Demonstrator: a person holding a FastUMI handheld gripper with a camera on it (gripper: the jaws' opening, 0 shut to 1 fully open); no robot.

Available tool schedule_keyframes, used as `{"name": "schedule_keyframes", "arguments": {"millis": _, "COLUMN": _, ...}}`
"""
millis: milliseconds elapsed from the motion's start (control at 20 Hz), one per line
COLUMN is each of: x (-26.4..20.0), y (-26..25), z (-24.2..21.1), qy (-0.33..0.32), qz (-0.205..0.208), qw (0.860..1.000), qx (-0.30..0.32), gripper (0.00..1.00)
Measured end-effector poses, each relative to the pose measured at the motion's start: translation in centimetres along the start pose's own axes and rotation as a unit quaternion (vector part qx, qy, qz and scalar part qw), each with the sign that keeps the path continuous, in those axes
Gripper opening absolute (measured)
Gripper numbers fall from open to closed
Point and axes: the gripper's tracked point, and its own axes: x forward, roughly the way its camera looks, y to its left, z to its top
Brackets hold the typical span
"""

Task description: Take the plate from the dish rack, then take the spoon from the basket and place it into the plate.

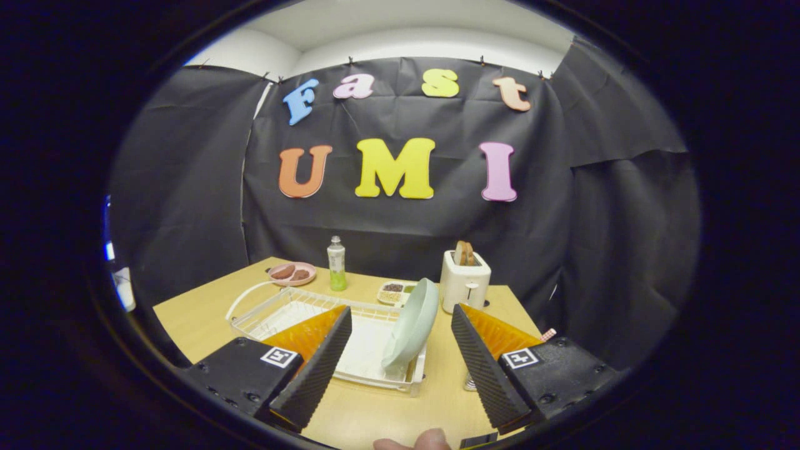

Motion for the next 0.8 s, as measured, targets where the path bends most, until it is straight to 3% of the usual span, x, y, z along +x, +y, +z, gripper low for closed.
{"name": "schedule_keyframes", "arguments": {"millis": 200, "x": 3.3, "y": -1.7, "z": 2.7, "qy": 0.083, "qz": -0.004, "qw": 0.997, "qx": 0.003, "gripper": 1.0}}
{"name": "schedule_keyframes", "arguments": {"millis": 400, "x": 7.1, "y": -2.1, "z": 3.2, "qy": 0.177, "qz": 0.004, "qw": 0.984, "qx": 0.005, "gripper": 1.0}}
{"name": "schedule_keyframes", "arguments": {"millis": 800, "x": 12.4, "y": -2.6, "z": 0.6, "qy": 0.289, "qz": 0.004, "qw": 0.956, "qx": 0.051, "gripper": 1.0}}
